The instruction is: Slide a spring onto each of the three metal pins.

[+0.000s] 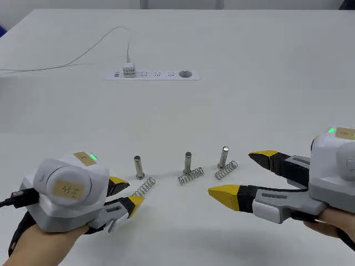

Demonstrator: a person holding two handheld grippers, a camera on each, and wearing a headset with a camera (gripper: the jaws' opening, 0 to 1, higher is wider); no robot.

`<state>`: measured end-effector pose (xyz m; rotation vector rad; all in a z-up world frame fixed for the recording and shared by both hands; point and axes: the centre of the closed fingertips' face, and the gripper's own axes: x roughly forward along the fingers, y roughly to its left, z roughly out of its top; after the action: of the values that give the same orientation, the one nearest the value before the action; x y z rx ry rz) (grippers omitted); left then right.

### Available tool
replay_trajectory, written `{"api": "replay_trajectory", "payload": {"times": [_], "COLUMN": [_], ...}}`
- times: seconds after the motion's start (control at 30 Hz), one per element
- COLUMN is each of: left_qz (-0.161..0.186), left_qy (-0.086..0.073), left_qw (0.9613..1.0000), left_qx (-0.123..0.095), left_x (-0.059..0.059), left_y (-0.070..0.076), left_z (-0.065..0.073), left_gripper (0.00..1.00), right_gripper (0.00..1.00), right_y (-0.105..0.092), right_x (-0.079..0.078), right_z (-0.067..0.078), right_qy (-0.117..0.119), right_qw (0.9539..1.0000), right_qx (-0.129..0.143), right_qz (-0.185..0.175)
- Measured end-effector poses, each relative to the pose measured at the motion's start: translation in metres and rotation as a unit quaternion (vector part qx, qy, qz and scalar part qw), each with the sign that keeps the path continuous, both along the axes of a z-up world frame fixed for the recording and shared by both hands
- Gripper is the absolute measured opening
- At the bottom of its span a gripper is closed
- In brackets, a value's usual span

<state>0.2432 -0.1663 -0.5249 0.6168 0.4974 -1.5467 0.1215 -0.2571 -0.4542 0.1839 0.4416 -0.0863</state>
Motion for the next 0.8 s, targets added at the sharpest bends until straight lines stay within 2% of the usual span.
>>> {"api": "replay_trajectory", "payload": {"times": [0.27, 0.4, 0.43, 0.73, 0.8], "left_qz": [-0.008, -0.013, -0.011, -0.008, -0.003], "left_qy": [0.003, -0.002, 0.003, 0.008, 0.015], "left_qw": [0.9999, 0.9998, 0.9999, 0.9998, 0.9997], "left_qx": [0.014, 0.016, 0.011, 0.014, 0.016], "left_x": [-0.002, -0.003, -0.003, -0.002, -0.001], "left_y": [-0.003, -0.004, -0.006, -0.006, -0.006], "left_z": [-0.011, -0.013, -0.012, -0.014, -0.014], "left_gripper": [0.18, 0.14, 0.14, 0.11, 0.10], "right_gripper": [0.71, 0.70, 0.70, 0.70, 0.70], "right_y": [0.003, 0.003, 0.003, 0.005, 0.006], "right_x": [-0.005, -0.006, -0.007, -0.006, -0.006], "right_z": [-0.002, -0.003, -0.003, -0.003, -0.004], "right_qy": [0.002, 0.001, 0.001, -0.001, 0.000], "right_qw": [1.0000, 0.9999, 0.9999, 0.9998, 0.9998], "right_qx": [0.004, 0.007, 0.008, 0.015, 0.015], "right_qz": [-0.002, -0.009, -0.010, -0.014, -0.015]}}
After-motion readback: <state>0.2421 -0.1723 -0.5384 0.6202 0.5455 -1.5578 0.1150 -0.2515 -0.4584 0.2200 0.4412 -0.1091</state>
